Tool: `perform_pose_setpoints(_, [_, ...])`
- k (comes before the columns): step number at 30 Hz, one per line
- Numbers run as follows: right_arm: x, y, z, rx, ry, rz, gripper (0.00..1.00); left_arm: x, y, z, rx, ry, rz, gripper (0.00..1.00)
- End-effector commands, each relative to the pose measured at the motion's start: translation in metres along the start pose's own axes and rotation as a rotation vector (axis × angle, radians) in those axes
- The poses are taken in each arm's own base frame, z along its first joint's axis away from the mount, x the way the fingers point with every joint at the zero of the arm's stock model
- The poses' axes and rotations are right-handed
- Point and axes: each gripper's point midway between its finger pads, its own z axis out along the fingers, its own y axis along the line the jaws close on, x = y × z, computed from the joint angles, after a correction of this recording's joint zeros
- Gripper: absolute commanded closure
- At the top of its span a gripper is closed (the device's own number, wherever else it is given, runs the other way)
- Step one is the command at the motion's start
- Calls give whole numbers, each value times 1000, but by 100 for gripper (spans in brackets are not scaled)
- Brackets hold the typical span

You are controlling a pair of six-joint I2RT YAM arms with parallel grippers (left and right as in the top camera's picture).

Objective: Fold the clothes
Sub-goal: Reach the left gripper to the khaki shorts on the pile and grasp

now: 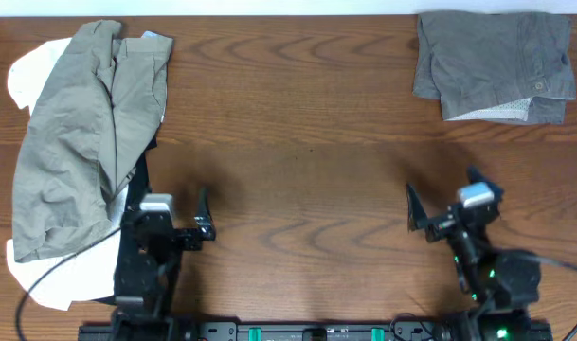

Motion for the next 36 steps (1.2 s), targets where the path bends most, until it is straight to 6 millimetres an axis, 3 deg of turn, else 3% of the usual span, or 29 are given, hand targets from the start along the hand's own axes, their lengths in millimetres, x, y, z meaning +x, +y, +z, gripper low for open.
perform_pose_setpoints(1, [-30, 8, 16, -93, 12, -73, 1, -47, 6, -4, -58, -6, 27, 2])
perform_pose_setpoints(8, [-52, 16, 86, -271, 162, -9, 1, -85, 6, 30, -100, 232, 40, 2])
perform_pose_setpoints(13, [-39, 16, 131, -348, 344, 71, 1, -93, 18, 60, -164, 452, 45, 2])
perform_pose_setpoints(18, [-31, 21, 156, -420, 423, 132, 1, -97, 25, 88, -191, 606, 45, 2])
perform_pose_setpoints(26, [-35, 31, 161, -487, 396, 178, 1, -94, 25, 134, -179, 577, 42, 2])
perform_pose_setpoints(30, [-34, 32, 160, -492, 398, 177, 1, -99, 39, 151, -212, 527, 2, 2])
perform_pose_setpoints(36, [-26, 34, 156, -495, 437, 196, 1, -136, 54, 149, -261, 383, -41, 5])
